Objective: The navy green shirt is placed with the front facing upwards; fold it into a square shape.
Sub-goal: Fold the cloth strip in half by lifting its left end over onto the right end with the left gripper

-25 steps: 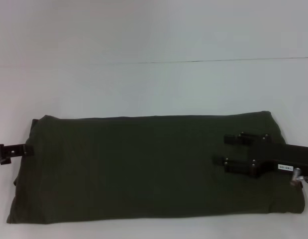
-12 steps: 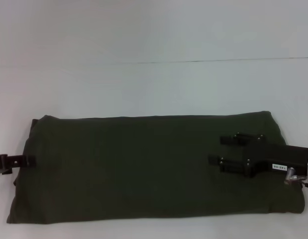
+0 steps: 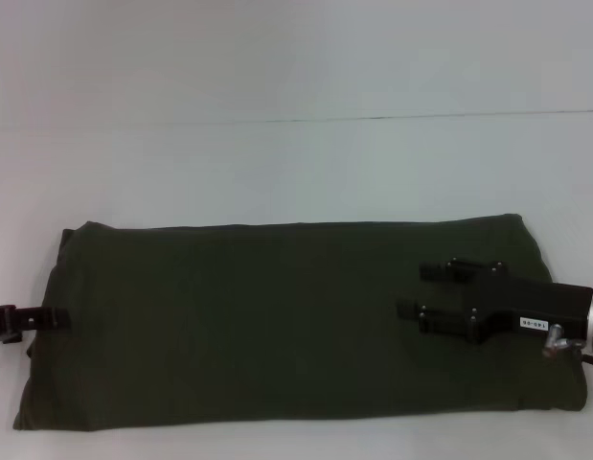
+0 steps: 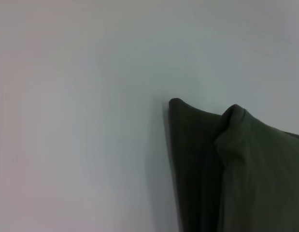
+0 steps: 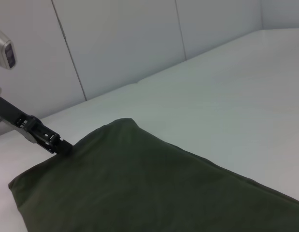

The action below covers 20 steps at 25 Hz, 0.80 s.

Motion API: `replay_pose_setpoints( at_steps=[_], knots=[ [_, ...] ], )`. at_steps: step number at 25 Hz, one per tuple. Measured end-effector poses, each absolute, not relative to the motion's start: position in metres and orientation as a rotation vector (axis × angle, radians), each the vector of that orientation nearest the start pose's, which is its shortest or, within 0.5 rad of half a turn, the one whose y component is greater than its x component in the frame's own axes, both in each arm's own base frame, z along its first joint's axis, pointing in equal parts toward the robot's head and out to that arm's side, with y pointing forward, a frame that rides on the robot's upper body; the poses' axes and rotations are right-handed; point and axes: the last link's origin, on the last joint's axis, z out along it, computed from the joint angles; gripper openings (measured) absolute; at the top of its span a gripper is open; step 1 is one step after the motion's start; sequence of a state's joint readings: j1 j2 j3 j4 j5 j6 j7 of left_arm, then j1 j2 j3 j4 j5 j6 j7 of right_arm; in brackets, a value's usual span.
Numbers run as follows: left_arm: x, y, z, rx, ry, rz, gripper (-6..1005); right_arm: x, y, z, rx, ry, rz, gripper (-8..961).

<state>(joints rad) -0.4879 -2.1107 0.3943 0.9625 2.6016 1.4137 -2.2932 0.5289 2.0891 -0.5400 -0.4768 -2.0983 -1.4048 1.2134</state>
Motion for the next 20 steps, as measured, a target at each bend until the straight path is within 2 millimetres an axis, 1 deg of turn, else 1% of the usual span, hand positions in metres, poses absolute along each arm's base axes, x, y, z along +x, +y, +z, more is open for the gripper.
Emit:
replay_pose_setpoints(
  at_steps=[7, 20],
  knots=[
    [-0.353, 0.319, 0.058, -1.974, -1.725, -0.236, 864, 0.297, 0.322, -0.028, -2.611, 0.701, 0.613, 764],
    [-0.345, 0.322, 0.045, -2.044, -1.755, -0.232, 863, 0.299, 0.325, -0.026, -2.596, 0.704, 0.6, 765]
  ],
)
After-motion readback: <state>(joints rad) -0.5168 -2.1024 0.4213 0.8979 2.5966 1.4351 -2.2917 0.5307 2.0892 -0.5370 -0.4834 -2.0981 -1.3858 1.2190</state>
